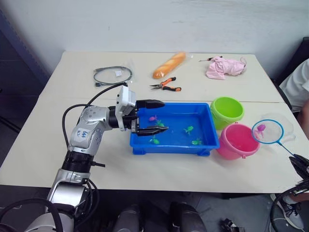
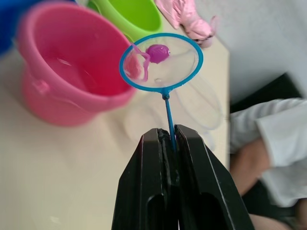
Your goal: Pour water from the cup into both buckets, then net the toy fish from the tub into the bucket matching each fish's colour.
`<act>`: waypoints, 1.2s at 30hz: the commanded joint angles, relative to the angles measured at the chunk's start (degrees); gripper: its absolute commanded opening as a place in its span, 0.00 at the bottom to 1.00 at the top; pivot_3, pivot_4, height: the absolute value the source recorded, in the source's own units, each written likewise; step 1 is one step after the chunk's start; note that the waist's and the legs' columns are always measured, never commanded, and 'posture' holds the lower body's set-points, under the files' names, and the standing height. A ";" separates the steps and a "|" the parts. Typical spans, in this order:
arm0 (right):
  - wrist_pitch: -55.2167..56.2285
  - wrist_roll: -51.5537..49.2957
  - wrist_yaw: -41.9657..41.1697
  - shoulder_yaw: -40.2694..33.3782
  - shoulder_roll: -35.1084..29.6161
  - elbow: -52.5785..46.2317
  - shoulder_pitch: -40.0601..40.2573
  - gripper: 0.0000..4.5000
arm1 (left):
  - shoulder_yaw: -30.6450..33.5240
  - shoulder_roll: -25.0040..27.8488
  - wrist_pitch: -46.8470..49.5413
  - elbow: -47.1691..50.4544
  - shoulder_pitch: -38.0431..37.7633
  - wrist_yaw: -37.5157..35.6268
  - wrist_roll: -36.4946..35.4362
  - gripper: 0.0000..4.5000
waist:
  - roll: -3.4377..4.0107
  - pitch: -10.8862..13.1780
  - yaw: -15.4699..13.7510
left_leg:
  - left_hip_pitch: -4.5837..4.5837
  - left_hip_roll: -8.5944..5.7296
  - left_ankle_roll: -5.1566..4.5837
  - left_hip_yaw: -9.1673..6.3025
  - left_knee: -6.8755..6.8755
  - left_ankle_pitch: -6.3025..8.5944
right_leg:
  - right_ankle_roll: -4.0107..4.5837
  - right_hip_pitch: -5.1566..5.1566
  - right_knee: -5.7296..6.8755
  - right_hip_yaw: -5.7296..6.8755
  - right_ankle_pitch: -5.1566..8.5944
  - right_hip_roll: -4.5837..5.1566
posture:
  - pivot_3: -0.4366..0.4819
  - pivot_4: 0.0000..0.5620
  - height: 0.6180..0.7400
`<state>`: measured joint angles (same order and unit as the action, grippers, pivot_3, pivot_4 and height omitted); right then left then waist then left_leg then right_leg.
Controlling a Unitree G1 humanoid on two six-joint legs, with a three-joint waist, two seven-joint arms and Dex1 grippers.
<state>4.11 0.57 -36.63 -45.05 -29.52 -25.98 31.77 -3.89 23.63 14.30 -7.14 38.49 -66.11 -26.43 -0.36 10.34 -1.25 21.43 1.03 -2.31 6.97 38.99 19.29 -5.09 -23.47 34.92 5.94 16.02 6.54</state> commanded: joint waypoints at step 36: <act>24.69 42.38 33.74 8.40 -0.33 1.43 5.59 0.00 | 0.63 -1.02 0.85 6.00 -3.71 4.96 0.07 1.00 | 0.01 0.00 0.27 | -0.06 0.07 0.18 -0.06 0.01 -0.13 | 0.12 0.01 0.16 -0.02 0.14 -0.06 | 0.48 0.27 1.00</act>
<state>28.27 43.49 -3.29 -37.01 -29.47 -22.91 36.75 -3.35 22.41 15.90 -3.00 34.97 -61.07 -26.48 -0.35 10.34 -0.98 21.36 1.10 -2.13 6.91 39.00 19.16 -4.97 -23.45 35.09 5.92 16.16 6.48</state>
